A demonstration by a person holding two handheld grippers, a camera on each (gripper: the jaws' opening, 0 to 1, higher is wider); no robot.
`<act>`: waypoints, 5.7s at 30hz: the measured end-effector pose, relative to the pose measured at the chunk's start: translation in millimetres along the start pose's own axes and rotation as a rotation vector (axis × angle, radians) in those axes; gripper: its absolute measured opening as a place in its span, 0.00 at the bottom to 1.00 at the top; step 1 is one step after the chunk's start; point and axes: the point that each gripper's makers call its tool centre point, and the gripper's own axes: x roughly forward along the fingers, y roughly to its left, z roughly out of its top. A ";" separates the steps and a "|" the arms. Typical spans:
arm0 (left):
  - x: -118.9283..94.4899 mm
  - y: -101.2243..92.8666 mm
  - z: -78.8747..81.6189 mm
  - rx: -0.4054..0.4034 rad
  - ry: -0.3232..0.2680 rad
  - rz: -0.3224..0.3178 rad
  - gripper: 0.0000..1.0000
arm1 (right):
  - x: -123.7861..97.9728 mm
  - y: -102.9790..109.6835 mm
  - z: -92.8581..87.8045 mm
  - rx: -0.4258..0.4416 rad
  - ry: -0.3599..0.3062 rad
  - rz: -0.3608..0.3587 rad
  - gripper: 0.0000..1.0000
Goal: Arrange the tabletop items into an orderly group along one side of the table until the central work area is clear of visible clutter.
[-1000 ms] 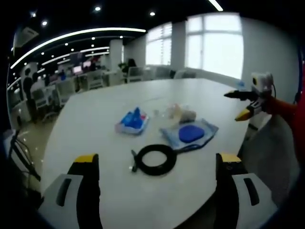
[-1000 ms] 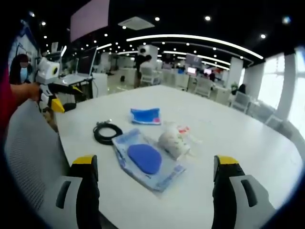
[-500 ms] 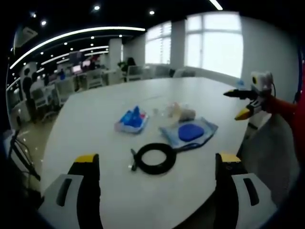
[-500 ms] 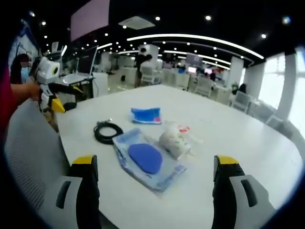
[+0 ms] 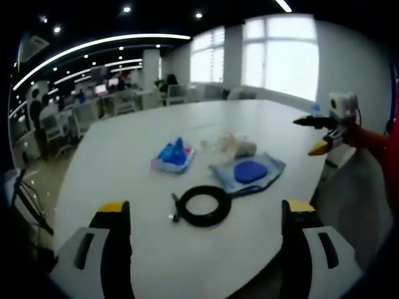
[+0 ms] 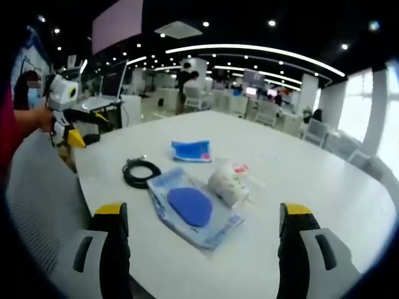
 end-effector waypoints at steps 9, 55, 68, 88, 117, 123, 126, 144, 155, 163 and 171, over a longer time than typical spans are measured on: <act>-0.1 1.4 0.6 -0.001 -0.004 0.001 0.97 | -0.1 -0.9 0.1 0.001 0.000 -0.003 0.99; 75.5 20.0 71.2 0.140 -0.015 -0.026 0.95 | 87.7 -28.6 74.5 -0.154 -0.036 0.096 0.97; 112.8 42.4 62.7 0.134 0.056 0.002 0.92 | 136.3 -34.0 84.4 -0.169 -0.009 0.146 0.95; 158.6 73.4 44.2 0.050 0.121 0.027 0.86 | 211.1 -36.9 76.8 -0.212 0.083 0.207 0.89; 212.4 102.7 14.6 0.012 0.227 0.061 0.65 | 300.0 -23.9 65.7 -0.212 0.141 0.261 0.63; 218.3 102.5 8.8 0.009 0.246 0.060 0.63 | 316.2 -20.5 59.3 -0.204 0.168 0.276 0.58; 221.4 101.8 7.3 0.002 0.253 0.052 0.59 | 322.3 -17.5 56.5 -0.206 0.176 0.290 0.55; 230.6 106.2 -6.0 -0.039 0.294 0.063 0.48 | 346.8 -0.4 41.2 -0.234 0.239 0.334 0.39; 231.9 107.1 -6.9 -0.033 0.297 0.071 0.39 | 346.6 -1.7 37.1 -0.222 0.273 0.334 0.23; 232.2 111.3 -6.7 -0.012 0.297 0.096 0.26 | 345.7 -8.1 33.1 -0.242 0.300 0.320 0.08; 231.6 115.3 -2.6 -0.014 0.286 0.112 0.10 | 345.8 -7.0 34.5 -0.236 0.298 0.321 0.06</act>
